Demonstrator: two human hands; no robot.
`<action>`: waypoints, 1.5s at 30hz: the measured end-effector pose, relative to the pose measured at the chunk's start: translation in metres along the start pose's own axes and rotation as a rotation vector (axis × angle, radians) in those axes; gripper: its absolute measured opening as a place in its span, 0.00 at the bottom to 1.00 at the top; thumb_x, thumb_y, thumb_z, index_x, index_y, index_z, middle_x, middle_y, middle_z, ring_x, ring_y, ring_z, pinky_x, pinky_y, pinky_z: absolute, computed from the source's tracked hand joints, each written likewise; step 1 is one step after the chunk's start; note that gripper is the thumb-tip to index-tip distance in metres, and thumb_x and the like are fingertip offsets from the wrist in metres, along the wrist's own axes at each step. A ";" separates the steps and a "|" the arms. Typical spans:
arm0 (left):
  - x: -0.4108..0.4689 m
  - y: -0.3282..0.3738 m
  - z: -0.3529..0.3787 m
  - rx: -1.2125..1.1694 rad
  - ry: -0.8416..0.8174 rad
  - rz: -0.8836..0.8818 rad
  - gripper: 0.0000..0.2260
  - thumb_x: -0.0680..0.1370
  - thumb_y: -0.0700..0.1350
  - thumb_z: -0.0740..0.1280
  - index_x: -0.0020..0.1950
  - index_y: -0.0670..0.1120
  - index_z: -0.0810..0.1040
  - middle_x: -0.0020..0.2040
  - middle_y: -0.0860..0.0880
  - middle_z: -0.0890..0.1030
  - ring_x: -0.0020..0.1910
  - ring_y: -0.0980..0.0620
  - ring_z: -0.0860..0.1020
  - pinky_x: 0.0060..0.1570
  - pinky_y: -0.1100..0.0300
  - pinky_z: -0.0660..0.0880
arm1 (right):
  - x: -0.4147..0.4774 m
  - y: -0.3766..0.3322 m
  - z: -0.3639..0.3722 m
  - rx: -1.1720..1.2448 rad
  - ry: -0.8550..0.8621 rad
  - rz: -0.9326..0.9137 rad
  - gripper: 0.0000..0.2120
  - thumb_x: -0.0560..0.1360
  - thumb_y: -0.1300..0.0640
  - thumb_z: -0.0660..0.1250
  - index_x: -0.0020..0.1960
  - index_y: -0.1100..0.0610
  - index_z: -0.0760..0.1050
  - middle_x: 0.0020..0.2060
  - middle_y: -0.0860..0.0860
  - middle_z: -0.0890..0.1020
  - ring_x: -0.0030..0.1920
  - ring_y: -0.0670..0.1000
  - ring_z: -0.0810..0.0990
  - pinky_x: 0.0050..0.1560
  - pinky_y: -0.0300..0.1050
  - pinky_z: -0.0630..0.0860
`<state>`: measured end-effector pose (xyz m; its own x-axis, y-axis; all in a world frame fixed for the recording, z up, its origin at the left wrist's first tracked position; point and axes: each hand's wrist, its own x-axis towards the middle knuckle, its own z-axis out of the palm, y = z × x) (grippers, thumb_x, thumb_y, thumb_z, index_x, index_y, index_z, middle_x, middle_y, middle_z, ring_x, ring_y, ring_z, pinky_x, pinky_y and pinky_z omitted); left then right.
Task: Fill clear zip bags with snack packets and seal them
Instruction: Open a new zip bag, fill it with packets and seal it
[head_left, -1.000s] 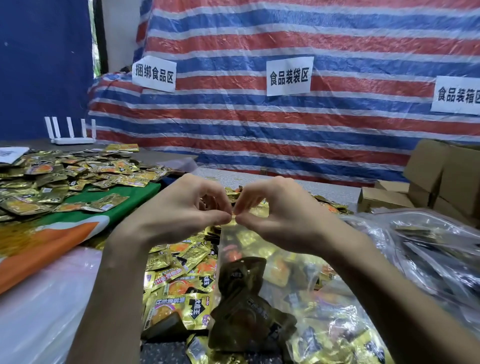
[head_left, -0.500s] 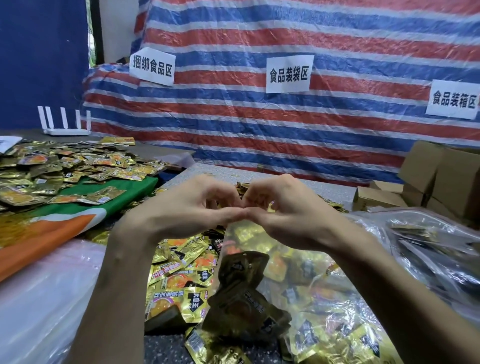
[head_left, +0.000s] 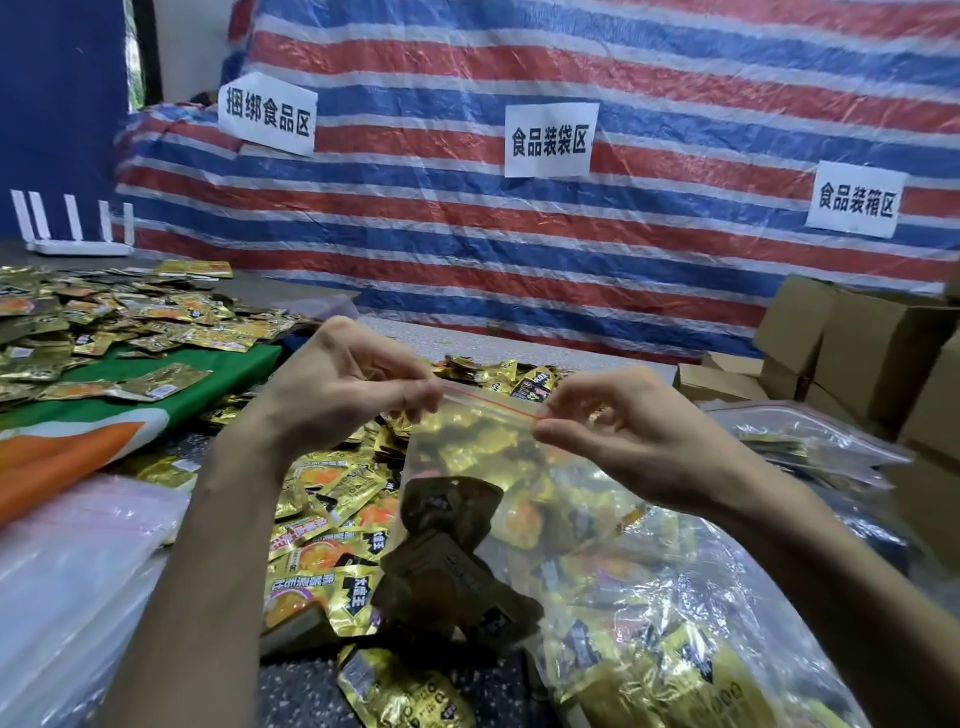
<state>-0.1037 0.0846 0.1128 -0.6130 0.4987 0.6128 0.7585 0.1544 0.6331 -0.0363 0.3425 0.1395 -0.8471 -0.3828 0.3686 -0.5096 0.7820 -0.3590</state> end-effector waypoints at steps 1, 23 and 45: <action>0.000 -0.001 -0.001 -0.004 0.002 0.002 0.04 0.73 0.43 0.71 0.39 0.45 0.85 0.33 0.48 0.83 0.32 0.56 0.79 0.33 0.67 0.74 | -0.003 0.002 -0.001 -0.001 0.006 0.001 0.09 0.77 0.49 0.69 0.46 0.54 0.83 0.38 0.44 0.82 0.41 0.45 0.78 0.45 0.48 0.76; 0.001 -0.006 0.000 0.024 0.006 0.011 0.05 0.72 0.45 0.71 0.40 0.47 0.86 0.35 0.46 0.83 0.33 0.51 0.79 0.34 0.66 0.75 | -0.059 0.022 -0.014 -0.004 0.102 0.060 0.17 0.70 0.38 0.63 0.42 0.50 0.82 0.37 0.45 0.83 0.41 0.45 0.80 0.38 0.37 0.74; -0.009 -0.012 -0.017 0.169 0.188 -0.058 0.05 0.72 0.49 0.75 0.37 0.50 0.86 0.34 0.47 0.83 0.33 0.47 0.80 0.32 0.53 0.76 | -0.094 0.041 -0.029 -0.164 0.089 0.196 0.16 0.70 0.38 0.64 0.32 0.47 0.76 0.33 0.36 0.81 0.33 0.43 0.78 0.32 0.32 0.71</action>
<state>-0.1108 0.0638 0.1083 -0.6749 0.3200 0.6648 0.7373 0.3267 0.5913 0.0270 0.4243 0.1148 -0.9070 -0.1774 0.3820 -0.3000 0.9088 -0.2901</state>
